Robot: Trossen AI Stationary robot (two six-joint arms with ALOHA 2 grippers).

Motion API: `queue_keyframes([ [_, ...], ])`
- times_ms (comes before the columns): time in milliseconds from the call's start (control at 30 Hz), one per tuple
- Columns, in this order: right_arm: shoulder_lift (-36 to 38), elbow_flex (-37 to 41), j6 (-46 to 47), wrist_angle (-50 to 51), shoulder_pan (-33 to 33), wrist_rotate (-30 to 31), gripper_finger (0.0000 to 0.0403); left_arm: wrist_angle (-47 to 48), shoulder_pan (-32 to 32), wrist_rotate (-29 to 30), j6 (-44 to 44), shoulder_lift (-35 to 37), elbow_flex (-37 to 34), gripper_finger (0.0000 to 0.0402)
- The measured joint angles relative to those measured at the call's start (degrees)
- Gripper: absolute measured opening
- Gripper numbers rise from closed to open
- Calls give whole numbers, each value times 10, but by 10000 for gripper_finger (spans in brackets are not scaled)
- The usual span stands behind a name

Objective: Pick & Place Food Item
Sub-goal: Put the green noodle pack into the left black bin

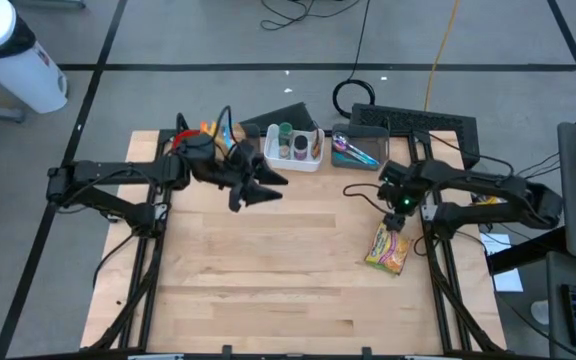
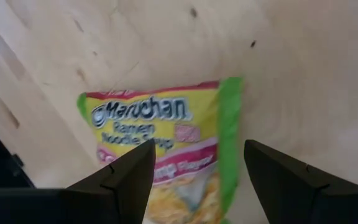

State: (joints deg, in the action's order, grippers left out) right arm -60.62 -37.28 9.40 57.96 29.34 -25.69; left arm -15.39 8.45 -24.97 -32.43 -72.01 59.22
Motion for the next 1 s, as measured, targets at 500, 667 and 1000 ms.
queue_keyframes([
  [500, -114, 0, -67, -18, 79, -62, 202, -17, 28, 21, -26, 0, 0, 280],
  [667, -149, 0, -67, -18, 70, -62, 191, -16, 28, 21, -26, 0, 0, 280],
  [1000, -180, 0, -71, -25, 65, -79, 151, -12, 27, 20, -26, 0, 0, 280],
])
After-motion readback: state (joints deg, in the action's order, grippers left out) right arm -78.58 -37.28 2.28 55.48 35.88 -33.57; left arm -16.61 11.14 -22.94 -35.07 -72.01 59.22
